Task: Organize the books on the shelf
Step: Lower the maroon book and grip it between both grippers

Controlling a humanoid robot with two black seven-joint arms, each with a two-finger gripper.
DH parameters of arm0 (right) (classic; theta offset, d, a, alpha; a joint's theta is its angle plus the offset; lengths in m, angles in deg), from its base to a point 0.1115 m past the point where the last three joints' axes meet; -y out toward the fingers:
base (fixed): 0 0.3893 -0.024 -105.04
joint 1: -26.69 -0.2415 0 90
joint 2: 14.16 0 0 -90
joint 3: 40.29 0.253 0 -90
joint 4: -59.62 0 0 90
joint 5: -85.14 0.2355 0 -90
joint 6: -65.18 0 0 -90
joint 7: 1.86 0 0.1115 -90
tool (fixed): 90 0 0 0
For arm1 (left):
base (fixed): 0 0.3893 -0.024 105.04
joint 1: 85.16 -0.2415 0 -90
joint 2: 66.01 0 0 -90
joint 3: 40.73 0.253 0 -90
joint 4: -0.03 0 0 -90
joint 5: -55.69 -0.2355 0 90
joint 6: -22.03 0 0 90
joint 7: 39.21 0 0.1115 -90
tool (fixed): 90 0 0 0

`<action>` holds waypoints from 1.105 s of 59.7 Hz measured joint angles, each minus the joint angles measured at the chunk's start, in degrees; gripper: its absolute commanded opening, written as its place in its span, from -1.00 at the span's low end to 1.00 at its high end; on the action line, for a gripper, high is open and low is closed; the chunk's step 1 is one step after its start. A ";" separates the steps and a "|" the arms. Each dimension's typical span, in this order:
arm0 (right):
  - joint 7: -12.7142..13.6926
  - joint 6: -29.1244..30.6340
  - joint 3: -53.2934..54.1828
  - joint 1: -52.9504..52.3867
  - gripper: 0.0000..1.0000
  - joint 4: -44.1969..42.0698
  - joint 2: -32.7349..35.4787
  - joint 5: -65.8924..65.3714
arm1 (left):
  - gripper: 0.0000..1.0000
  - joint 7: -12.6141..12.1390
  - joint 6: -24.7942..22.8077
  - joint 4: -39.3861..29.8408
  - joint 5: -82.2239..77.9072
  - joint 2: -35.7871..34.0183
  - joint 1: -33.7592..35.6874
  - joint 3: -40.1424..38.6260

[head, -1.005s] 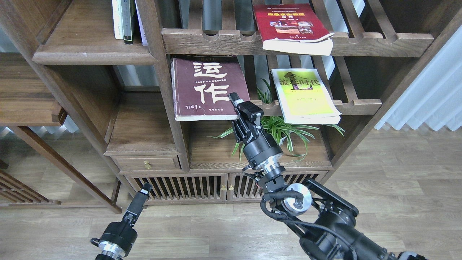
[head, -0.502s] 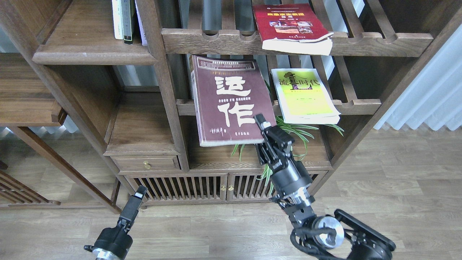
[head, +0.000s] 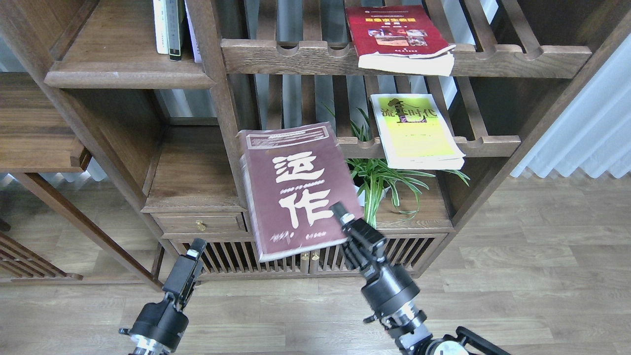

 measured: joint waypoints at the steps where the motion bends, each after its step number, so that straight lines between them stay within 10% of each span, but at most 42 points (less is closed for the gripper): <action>1: 0.11 0.00 -0.07 0.00 -0.90 -0.23 0.02 -0.22 | 0.98 -0.03 0.00 -0.27 0.04 -0.30 -0.20 0.08; 20: 3.94 0.00 -0.76 0.65 -0.90 -5.39 0.01 -2.60 | 0.89 -1.18 0.00 -2.46 1.55 -4.92 -1.59 0.48; 37: 7.94 0.00 -1.34 3.01 -0.90 -8.50 -1.78 -5.63 | 0.93 -10.01 0.00 -2.92 4.51 -5.82 -1.65 0.86; 66: 10.08 -0.02 -3.07 3.90 -0.89 -10.42 -5.04 -8.45 | 0.87 -10.97 0.00 -2.66 5.28 -5.68 -1.49 4.05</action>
